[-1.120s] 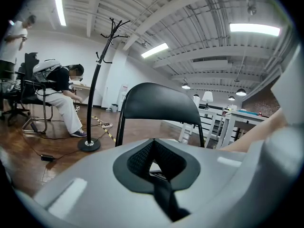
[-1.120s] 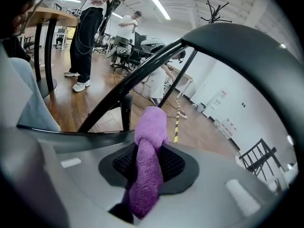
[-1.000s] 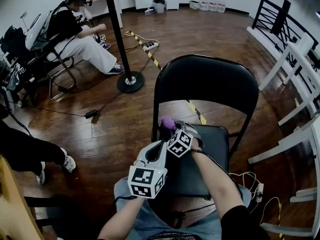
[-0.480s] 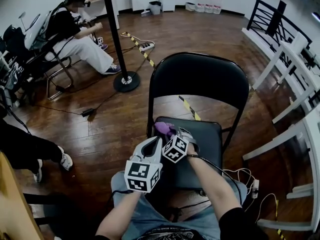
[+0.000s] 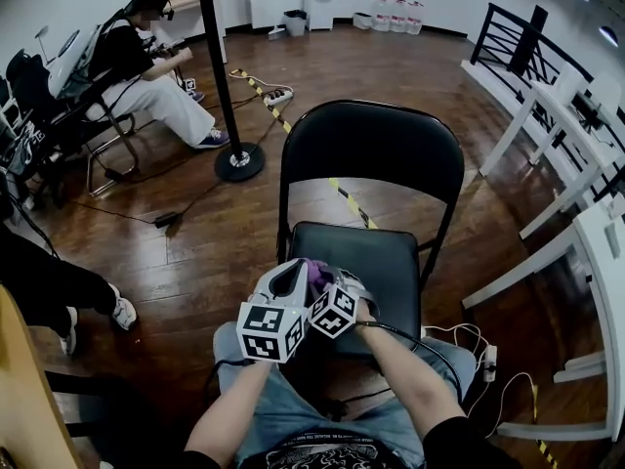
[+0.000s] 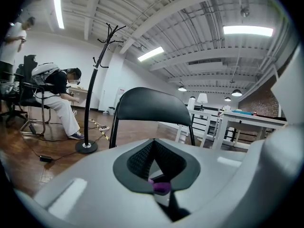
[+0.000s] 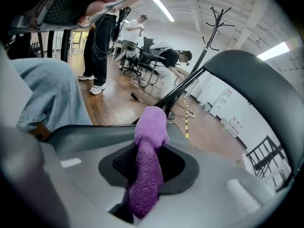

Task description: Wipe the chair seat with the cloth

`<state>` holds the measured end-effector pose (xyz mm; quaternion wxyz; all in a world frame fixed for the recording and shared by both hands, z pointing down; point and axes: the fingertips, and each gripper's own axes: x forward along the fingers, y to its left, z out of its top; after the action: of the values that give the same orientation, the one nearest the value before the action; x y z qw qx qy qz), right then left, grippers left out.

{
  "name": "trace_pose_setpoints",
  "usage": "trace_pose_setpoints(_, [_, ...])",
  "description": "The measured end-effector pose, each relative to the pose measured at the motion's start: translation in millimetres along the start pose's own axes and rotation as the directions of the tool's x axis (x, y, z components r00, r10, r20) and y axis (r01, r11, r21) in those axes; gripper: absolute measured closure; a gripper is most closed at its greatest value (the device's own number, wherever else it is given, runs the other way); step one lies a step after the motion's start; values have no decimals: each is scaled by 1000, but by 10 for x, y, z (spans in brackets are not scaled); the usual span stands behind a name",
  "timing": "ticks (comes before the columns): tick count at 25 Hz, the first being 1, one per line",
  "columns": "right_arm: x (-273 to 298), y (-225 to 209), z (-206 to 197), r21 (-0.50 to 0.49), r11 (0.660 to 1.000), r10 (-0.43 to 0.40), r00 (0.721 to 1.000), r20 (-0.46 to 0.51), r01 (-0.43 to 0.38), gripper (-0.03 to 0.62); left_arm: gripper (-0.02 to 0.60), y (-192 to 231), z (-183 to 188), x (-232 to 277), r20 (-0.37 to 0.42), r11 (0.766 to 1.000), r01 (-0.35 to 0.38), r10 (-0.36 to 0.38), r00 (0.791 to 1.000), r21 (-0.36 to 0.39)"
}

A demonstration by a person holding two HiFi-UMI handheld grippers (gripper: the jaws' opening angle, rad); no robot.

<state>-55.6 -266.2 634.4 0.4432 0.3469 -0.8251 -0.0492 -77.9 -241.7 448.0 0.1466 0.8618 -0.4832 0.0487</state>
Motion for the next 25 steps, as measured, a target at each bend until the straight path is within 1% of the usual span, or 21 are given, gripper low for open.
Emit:
trace_pose_setpoints(7, [-324,465,-56,28,999,28,999,39,-29,507,578,-90,-34,-161,15,1000,-8,8,1000,12])
trace_pose_setpoints(14, [-592,916,-48,30,998,57,995,84,-60,507,578,-127,-130,-285,16,1000,-15,15,1000,19])
trace_pose_setpoints(20, [-709,1189,-88,37,996,78,992,98,-82,507,578,-122,-172,-370,19,1000,-25,24,1000,15])
trace_pose_setpoints(25, [-748,1296,-116,38,995,92,991,98,-96,507,578,-129,-199,-388,12,1000,-24,24,1000,11])
